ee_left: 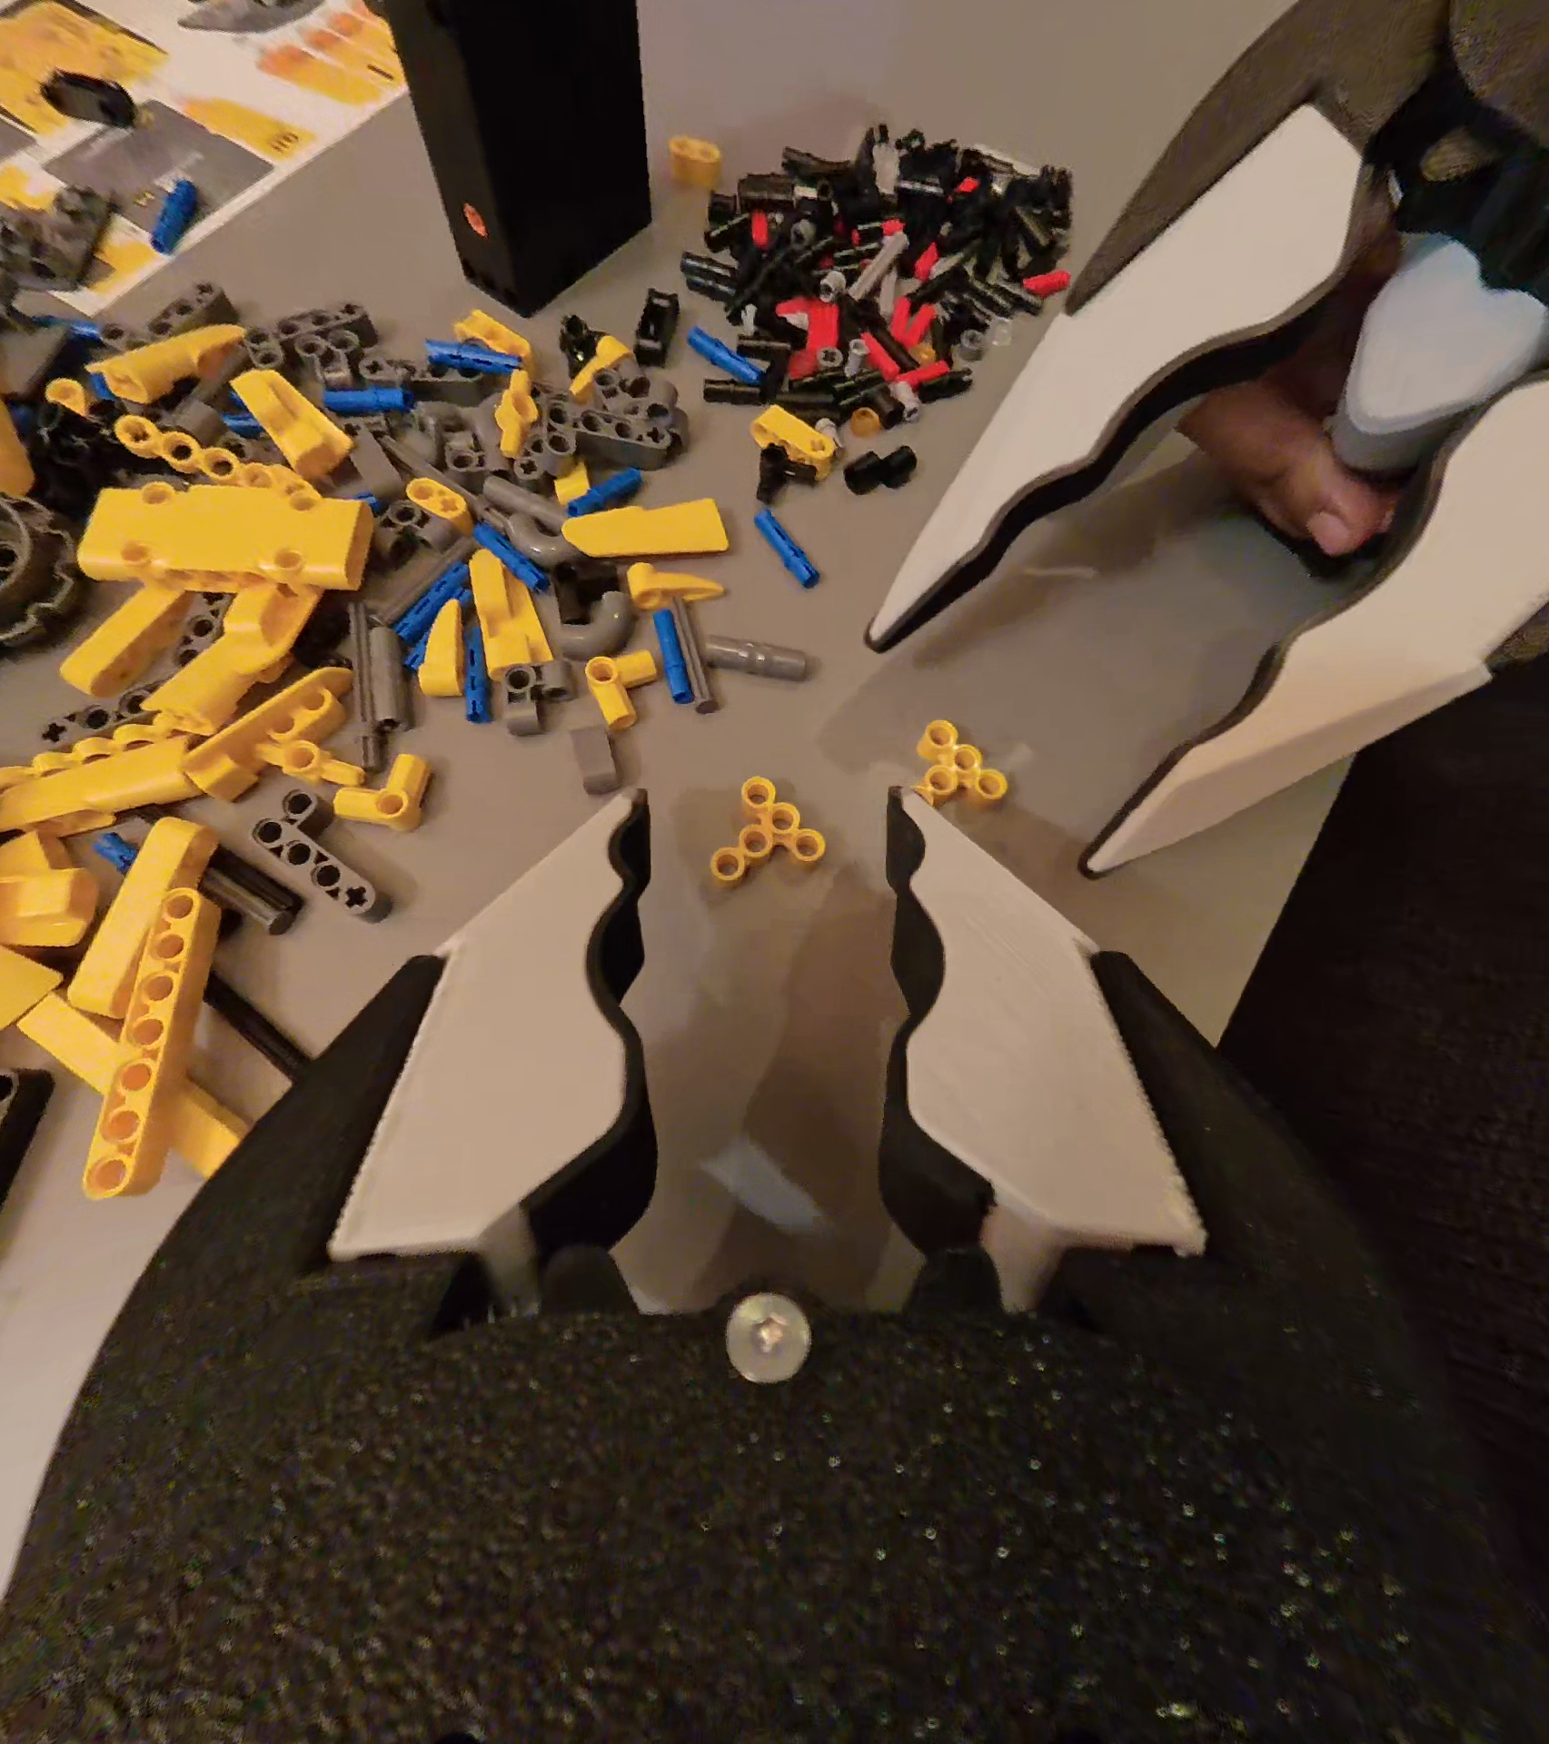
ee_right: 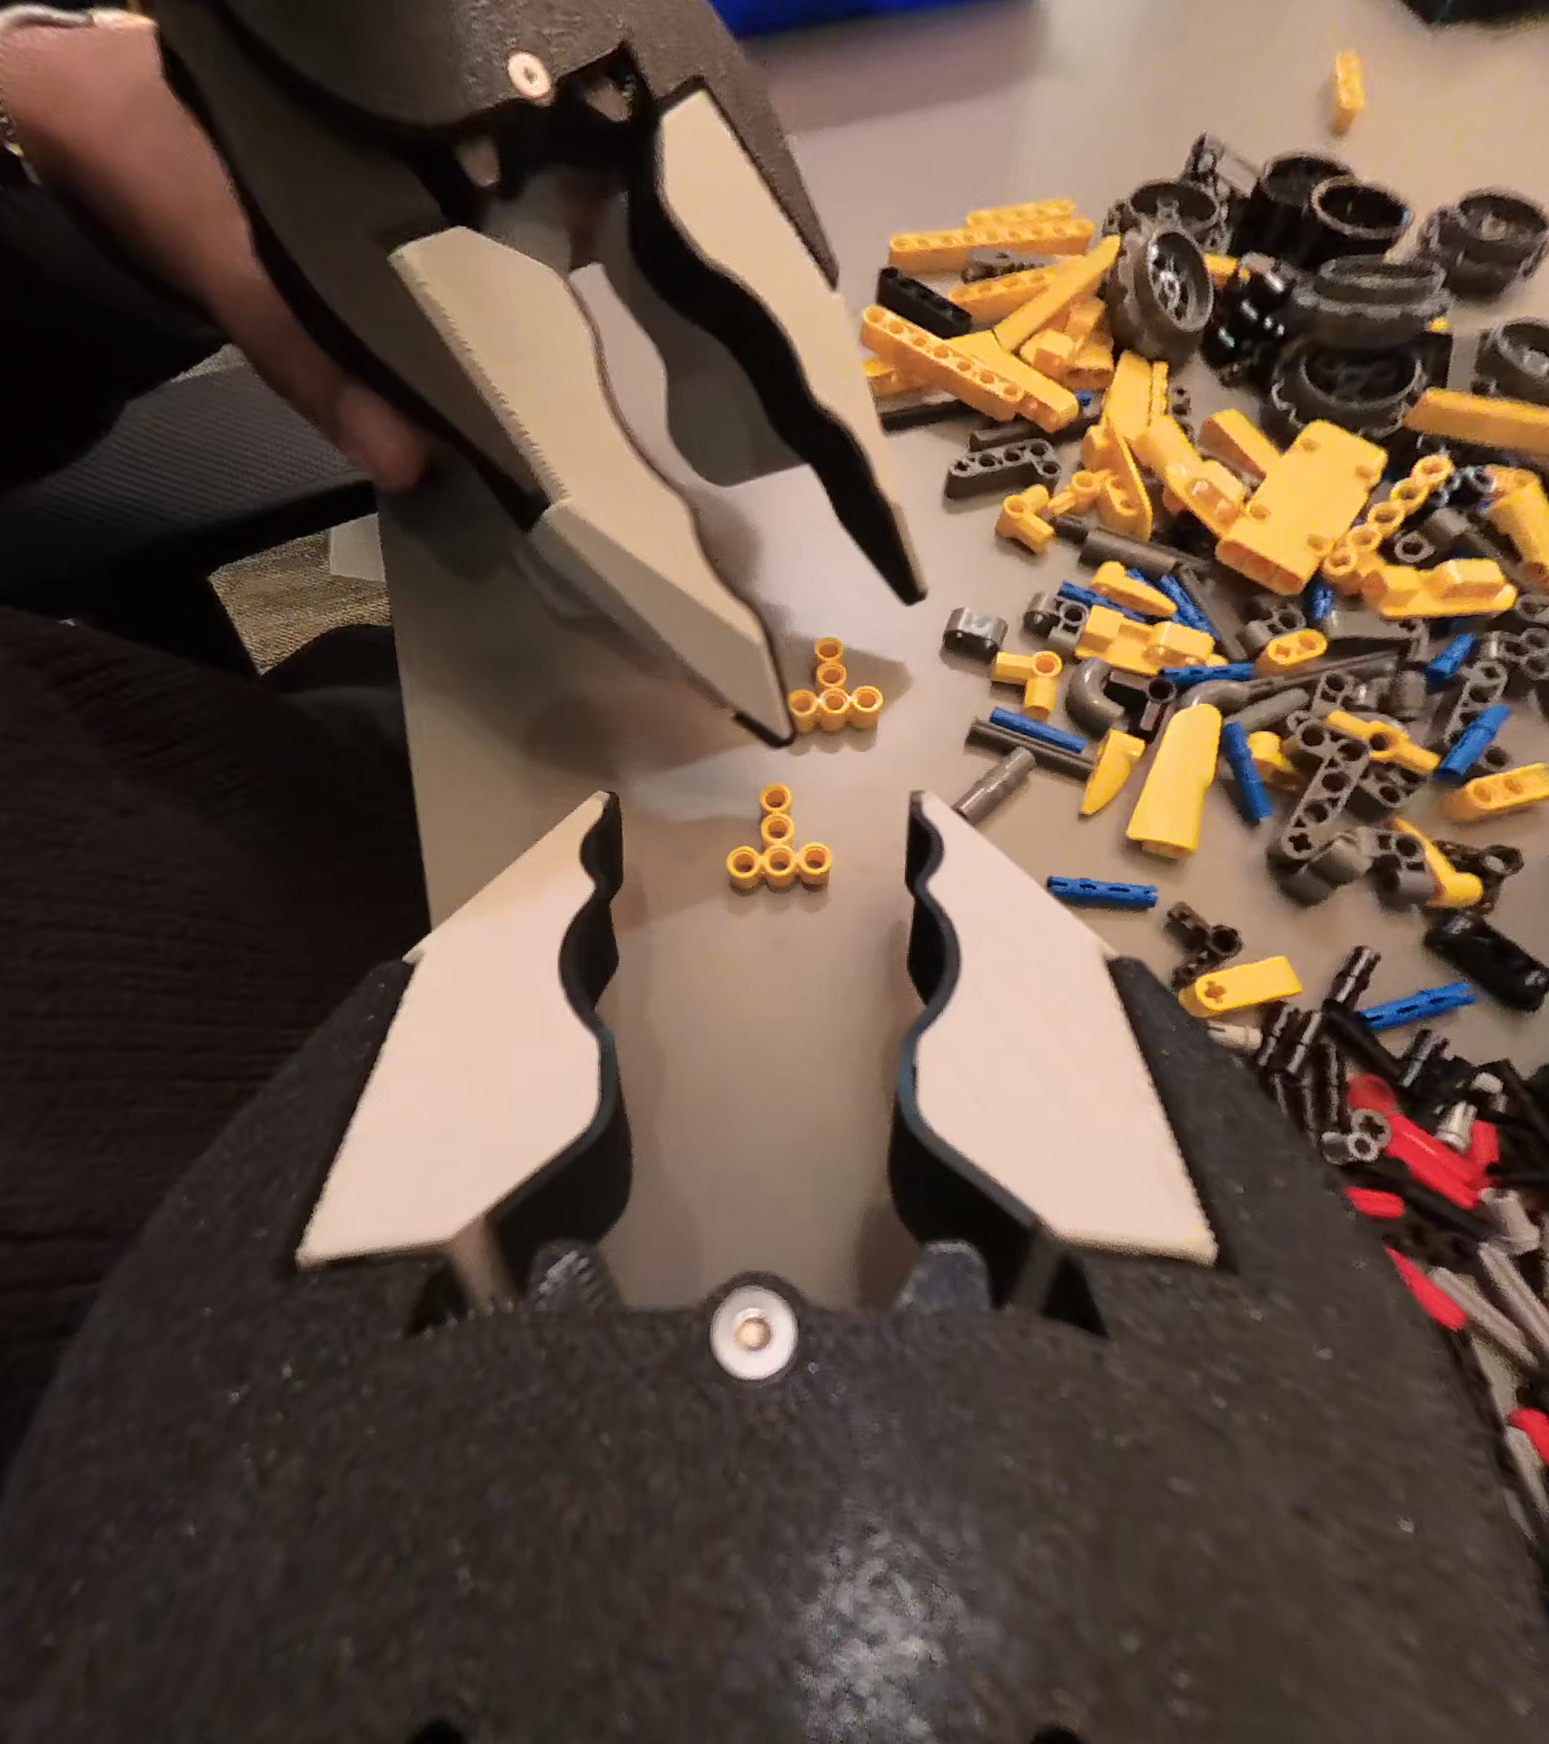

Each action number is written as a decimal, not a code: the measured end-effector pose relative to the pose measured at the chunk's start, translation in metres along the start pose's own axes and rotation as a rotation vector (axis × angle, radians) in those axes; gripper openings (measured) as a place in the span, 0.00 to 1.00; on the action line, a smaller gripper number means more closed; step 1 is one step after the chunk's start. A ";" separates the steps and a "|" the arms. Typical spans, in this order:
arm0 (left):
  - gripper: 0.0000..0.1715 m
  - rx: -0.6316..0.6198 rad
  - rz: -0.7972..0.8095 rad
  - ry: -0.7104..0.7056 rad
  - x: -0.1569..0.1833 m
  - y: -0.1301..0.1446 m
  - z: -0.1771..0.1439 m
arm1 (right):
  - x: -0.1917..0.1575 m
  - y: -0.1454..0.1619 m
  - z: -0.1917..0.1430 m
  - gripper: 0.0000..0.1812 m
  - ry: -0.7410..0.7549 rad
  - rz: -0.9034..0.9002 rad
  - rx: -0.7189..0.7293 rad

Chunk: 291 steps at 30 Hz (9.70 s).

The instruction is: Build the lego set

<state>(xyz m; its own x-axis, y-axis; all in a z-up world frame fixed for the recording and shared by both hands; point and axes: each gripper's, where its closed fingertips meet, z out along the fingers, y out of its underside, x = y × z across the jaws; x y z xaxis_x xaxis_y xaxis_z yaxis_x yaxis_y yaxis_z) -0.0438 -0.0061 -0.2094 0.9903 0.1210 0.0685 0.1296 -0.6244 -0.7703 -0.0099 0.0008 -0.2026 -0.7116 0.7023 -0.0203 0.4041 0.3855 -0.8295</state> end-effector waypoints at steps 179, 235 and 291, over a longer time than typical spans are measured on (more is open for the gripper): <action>0.04 -0.008 -0.077 -0.172 -0.005 -0.072 0.089 | 0.091 0.019 -0.114 0.06 0.108 0.434 0.381; 0.11 0.205 -0.251 -0.246 -0.067 -0.037 -0.020 | 0.093 0.037 -0.090 0.20 0.185 0.402 0.175; 0.07 -0.072 -0.179 -0.252 -0.073 -0.089 0.108 | 0.164 -0.001 -0.178 0.00 0.556 0.246 0.598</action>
<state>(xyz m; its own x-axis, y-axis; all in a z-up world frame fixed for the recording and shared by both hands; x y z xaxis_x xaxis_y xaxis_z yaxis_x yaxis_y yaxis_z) -0.1332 0.1243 -0.2140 0.9089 0.4157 0.0326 0.3127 -0.6279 -0.7127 -0.0243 0.2223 -0.1059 -0.1940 0.9768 -0.0911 0.0275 -0.0875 -0.9958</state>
